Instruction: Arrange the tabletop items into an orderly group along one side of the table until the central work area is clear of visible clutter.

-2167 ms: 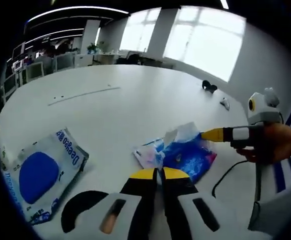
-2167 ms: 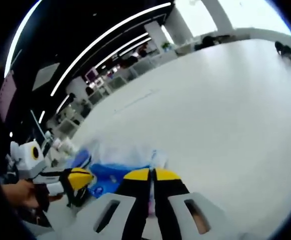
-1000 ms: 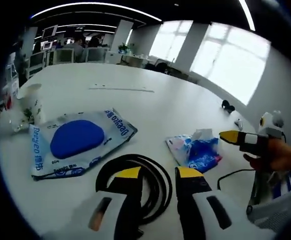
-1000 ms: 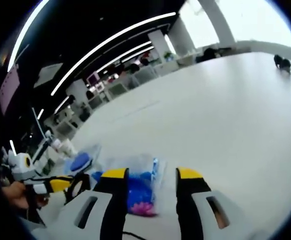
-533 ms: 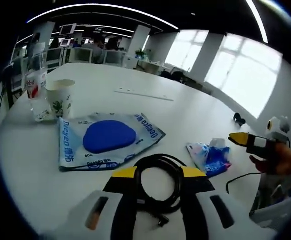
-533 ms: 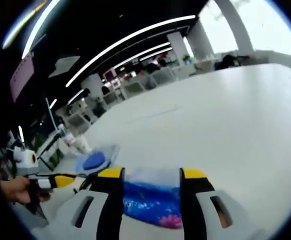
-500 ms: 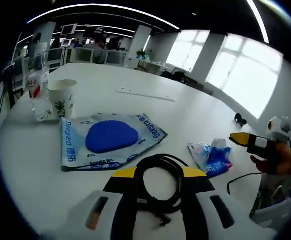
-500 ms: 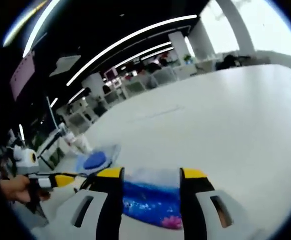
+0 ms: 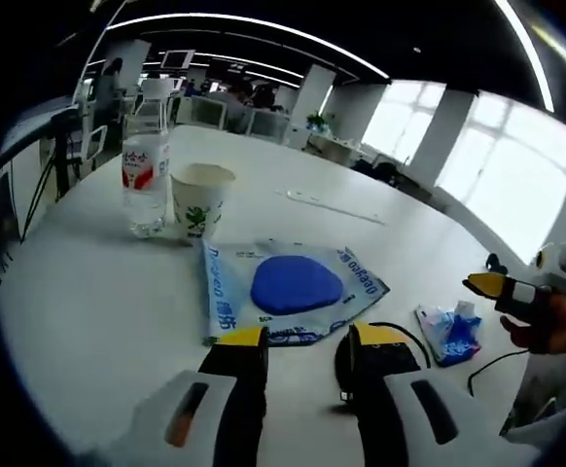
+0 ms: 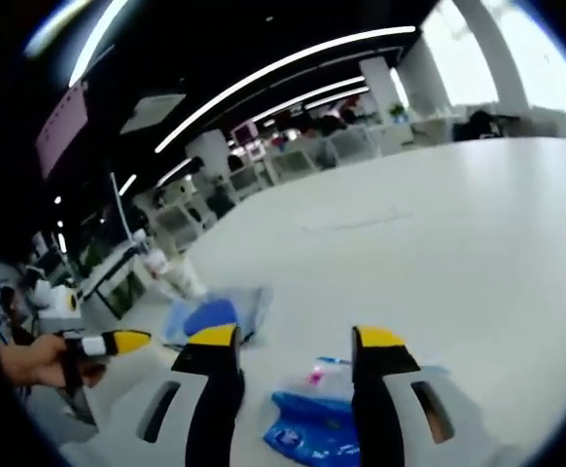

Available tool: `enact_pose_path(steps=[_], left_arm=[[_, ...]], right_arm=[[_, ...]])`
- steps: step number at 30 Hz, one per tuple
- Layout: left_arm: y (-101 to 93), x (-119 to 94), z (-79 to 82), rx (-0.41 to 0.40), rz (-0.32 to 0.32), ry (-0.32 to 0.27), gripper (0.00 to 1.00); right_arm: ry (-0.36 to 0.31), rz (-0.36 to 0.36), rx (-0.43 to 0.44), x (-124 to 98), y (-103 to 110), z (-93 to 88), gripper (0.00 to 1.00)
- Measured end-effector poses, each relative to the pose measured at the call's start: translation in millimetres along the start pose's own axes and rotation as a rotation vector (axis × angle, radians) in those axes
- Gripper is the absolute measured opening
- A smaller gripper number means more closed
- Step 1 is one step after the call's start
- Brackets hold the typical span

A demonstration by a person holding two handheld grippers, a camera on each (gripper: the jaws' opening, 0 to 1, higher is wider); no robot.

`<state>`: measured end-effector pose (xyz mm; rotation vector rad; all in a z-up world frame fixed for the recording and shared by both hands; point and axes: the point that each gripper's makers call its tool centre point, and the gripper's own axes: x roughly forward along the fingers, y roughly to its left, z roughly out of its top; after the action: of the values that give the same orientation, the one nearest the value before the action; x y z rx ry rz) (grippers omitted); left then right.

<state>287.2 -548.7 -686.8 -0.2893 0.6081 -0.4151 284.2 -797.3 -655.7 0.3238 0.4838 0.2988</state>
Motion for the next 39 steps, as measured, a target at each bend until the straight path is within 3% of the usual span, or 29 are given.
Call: enact_pose_path(steps=[9, 21, 39], left_arm=[[28.2, 1, 6.7, -0.038, 0.037, -0.005, 0.33], [46.5, 9, 9.3, -0.08, 0.061, -0.016, 0.32], [60.6, 40, 14.6, -0.108, 0.077, -0.003, 0.3]], right_arm=[[0.052, 0.054, -0.043, 31, 23, 0.4, 0.43], [0.105, 0.087, -0.052, 62, 36, -5.8, 0.42], [0.187, 0.121, -0.091, 107, 51, -17.5, 0.41]])
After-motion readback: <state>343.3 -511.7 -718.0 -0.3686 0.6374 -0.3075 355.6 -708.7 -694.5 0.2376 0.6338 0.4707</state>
